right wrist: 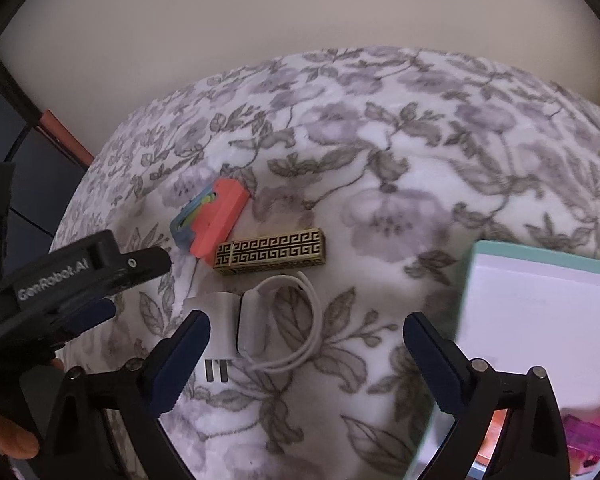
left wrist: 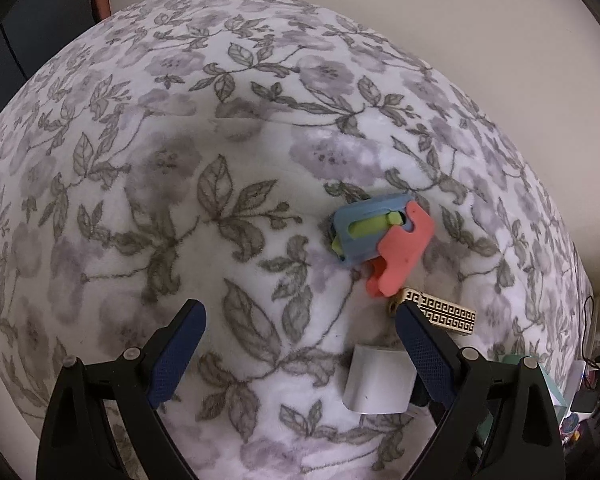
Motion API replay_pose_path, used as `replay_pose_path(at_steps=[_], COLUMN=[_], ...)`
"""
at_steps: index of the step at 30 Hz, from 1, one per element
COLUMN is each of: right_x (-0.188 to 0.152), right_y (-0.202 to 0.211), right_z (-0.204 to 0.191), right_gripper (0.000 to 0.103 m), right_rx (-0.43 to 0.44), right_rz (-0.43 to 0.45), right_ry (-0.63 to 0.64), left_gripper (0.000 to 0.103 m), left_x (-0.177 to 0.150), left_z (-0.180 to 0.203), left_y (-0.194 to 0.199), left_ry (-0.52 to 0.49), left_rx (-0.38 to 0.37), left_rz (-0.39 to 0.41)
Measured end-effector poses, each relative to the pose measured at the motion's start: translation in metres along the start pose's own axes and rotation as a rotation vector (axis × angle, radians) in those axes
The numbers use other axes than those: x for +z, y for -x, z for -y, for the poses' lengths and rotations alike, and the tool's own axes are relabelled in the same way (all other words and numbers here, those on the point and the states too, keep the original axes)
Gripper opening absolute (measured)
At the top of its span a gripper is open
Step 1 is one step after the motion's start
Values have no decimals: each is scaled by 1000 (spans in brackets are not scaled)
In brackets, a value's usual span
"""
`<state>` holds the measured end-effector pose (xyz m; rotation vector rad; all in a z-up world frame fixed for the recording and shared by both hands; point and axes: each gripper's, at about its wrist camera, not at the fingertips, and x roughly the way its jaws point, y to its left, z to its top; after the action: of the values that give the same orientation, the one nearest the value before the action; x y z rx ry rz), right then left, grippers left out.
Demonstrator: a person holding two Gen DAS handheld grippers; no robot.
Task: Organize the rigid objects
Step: 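Move both open grippers back over the white charger and white band, then grasp the white band with the right gripper while the left gripper grasps the white charger cube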
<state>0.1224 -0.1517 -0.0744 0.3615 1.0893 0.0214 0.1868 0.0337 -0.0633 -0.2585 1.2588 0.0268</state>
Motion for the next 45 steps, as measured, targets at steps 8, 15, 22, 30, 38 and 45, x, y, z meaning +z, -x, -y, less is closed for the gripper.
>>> replay_pose_path(at_steps=[8,15,22,30,38,45], right_x=[0,0,0,-2,-1,1], right_y=[-10,-11,-10,-6,-1,6], right_z=[-5,-7,-9,-10,-2,15], right_gripper=[79,69,50,50,50,50], right_rx=[-23,-18,25,20,14,1], right_rz=[9,-4,-21,-35,-35,-25], right_ry=[20,27,46,77,67,15], left_gripper=[96,96,96,96,96,96], left_x=[-4,-6,-9,-10,-12,-15], left_z=[7,7,10,23,29,34], left_y=[-7,-12,-10,-8,-13,-16], left_ry=[-30,-22,-43,-81,-106,-97], left_rx=[3,-27,-35,-26,-30,-55], left_rz=[-24,-59,-68,-66,-84,-100])
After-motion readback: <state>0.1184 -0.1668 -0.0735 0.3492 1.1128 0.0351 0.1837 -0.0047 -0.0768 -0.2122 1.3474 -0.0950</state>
